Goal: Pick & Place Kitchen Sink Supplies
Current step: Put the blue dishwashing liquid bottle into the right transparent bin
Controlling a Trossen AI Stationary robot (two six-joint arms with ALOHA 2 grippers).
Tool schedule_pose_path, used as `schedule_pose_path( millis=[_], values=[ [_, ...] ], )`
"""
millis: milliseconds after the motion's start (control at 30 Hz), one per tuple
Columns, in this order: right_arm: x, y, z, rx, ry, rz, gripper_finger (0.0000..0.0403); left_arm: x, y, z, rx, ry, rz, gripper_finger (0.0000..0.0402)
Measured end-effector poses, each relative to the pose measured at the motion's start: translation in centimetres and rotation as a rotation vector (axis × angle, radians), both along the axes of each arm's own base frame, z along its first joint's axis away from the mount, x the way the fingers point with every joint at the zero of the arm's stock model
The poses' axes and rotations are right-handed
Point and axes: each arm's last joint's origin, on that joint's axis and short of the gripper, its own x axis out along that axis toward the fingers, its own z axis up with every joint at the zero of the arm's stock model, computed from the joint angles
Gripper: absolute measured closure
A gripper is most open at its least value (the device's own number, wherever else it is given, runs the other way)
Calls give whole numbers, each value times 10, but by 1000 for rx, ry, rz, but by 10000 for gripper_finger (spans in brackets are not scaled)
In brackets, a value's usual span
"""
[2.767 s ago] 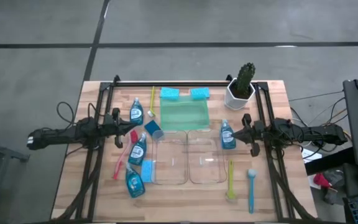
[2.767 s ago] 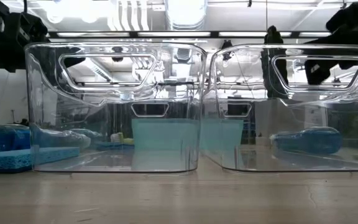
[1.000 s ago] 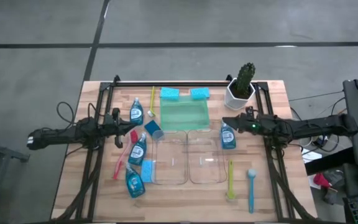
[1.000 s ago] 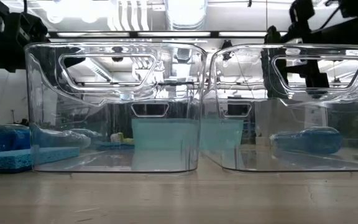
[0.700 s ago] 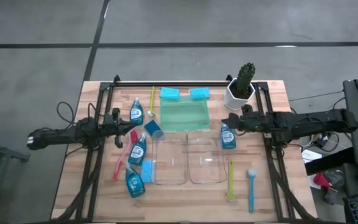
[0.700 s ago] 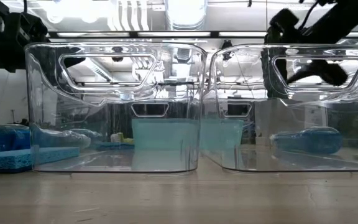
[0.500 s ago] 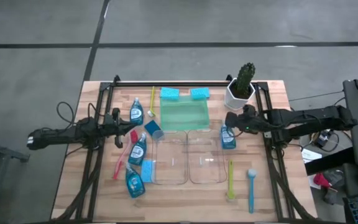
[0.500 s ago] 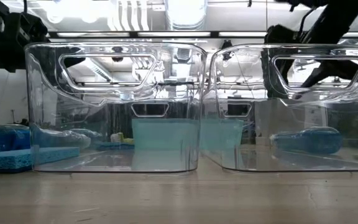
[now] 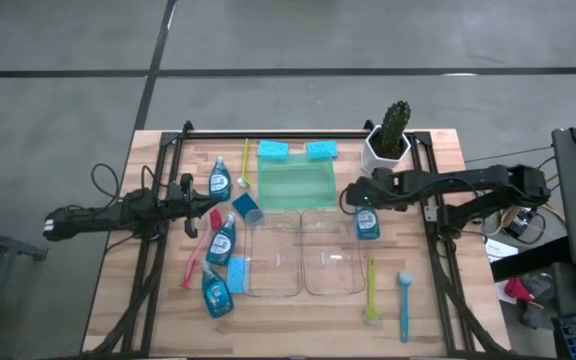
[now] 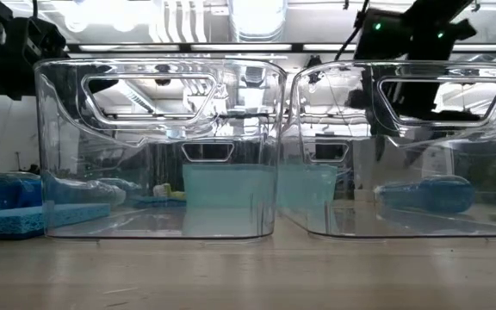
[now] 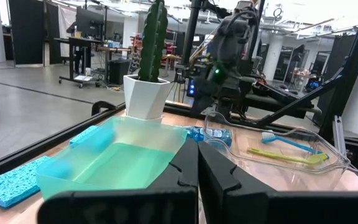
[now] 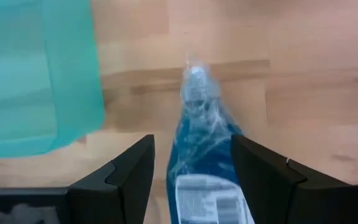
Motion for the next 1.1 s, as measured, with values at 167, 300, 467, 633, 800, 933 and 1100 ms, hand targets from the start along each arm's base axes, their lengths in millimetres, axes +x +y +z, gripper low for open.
schedule_pose_path(
  millis=[167,300,467,633,800,933,1100],
  values=[
    [5,-13,-10,0,32,-27,197,0,0,0,0,0,0,401],
    [9,-20,-17,13,51,-2,197,0,0,0,0,0,0,401],
    [12,-27,-28,42,97,39,197,0,0,0,0,0,0,401],
    [14,-28,-35,46,121,46,197,0,0,0,0,0,0,401],
    [18,-30,-46,56,167,74,197,0,0,0,0,0,0,401],
    [20,-30,-53,64,196,85,198,0,0,0,0,0,0,401],
    [20,-31,-53,59,202,98,215,0,0,0,0,0,0,401]
  ],
)
